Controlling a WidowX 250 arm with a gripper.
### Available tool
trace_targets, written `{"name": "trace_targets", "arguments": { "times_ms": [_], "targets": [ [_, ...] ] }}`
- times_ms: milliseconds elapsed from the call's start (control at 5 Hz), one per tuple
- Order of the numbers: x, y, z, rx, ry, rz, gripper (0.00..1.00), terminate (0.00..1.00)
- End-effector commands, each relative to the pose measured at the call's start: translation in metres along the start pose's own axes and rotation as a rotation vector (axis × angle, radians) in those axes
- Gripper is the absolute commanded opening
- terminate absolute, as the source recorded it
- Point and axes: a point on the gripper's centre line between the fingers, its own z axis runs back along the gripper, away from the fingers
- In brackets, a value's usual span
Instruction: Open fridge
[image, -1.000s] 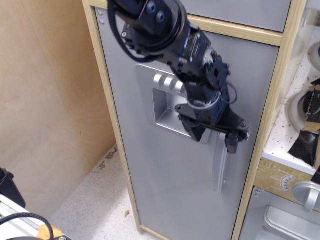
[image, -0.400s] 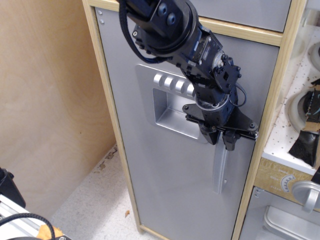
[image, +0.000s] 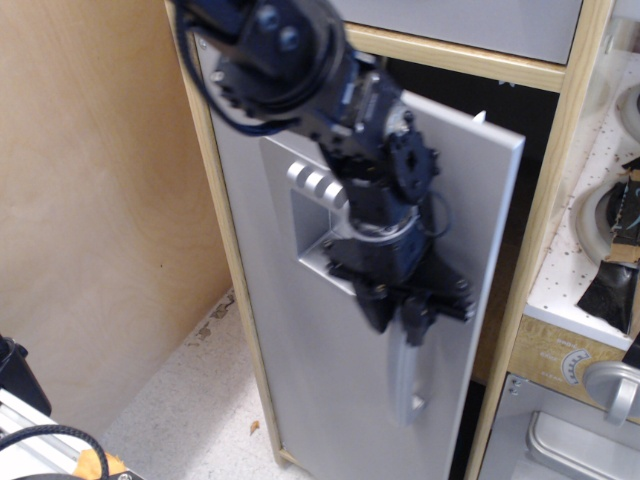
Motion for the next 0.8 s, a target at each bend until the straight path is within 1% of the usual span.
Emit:
{"name": "trace_targets", "arguments": {
  "times_ms": [0,200,400,600],
  "targets": [
    [-0.065,0.014,0.043,0.064,0.086,-0.014,1.0,0.0],
    [-0.08,0.0,0.039,0.037,0.079,-0.066,1.0,0.0],
    [-0.079,-0.032,0.033,-0.007,0.047,-0.125,1.0,0.0],
    [-0.083,-0.06,0.029,-0.091,0.019,-0.13,1.0,0.0]
  ]
}}
